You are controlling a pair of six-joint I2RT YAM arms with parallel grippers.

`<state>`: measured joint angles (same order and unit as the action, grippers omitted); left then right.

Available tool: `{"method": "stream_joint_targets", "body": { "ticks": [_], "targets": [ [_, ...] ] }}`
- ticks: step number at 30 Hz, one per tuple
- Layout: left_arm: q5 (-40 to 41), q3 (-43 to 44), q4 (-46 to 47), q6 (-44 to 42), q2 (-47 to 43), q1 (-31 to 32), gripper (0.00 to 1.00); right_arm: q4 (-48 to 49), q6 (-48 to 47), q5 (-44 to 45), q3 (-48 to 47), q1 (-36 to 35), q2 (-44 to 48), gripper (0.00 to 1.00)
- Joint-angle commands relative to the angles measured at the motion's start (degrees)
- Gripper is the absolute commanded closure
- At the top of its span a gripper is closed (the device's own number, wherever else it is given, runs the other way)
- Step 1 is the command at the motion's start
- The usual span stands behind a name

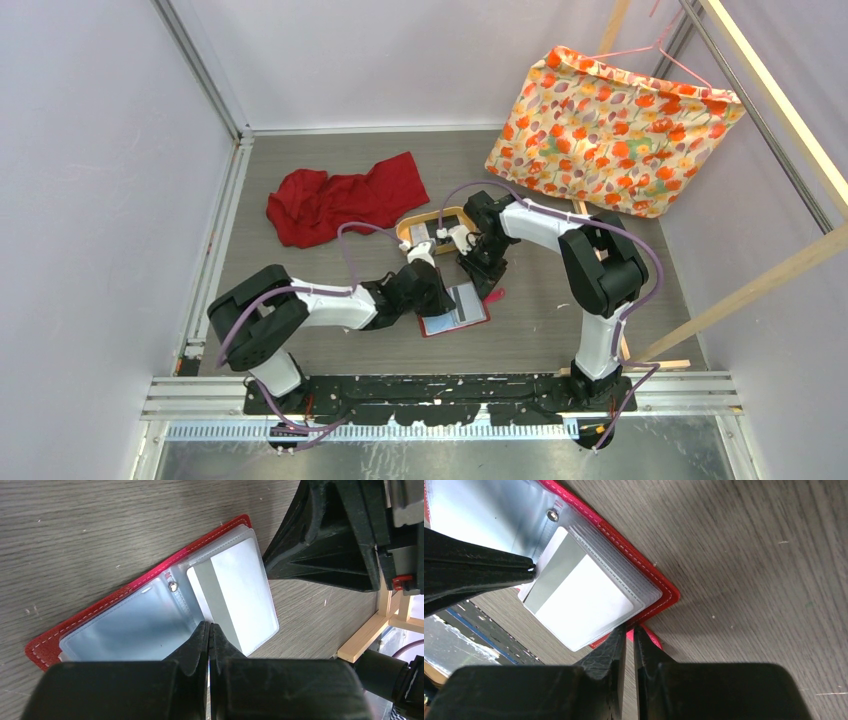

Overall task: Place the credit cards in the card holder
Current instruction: Insert the credit card into the card holder.

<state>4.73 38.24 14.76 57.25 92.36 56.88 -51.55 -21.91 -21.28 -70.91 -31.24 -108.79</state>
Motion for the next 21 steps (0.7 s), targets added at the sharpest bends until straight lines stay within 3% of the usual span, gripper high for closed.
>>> {"method": "stream_joint_targets", "body": {
  "ticks": [1, 8, 19, 21],
  "targets": [
    [-1.43, 3.09, 4.79, -1.68, 0.54, 0.16, 1.0, -0.39, 0.24, -1.44, -1.88, 0.19, 1.68, 0.84],
    [0.17, 1.35, 3.63, -3.47, -3.97, 0.16, 0.97, -0.07, -0.69, -1.19, -1.34, 1.51, 4.96, 0.79],
    [4.65, -4.14, -2.61, -11.19, -18.61, -0.5, 0.78, -1.46, -5.77, -5.79, 0.63, 4.23, 14.74, 0.74],
    [6.47, -4.7, -5.23, -13.55, -22.38, -0.59, 0.69, -1.79, -7.15, -7.9, 1.12, 5.36, 17.85, 0.74]
  ]
}}
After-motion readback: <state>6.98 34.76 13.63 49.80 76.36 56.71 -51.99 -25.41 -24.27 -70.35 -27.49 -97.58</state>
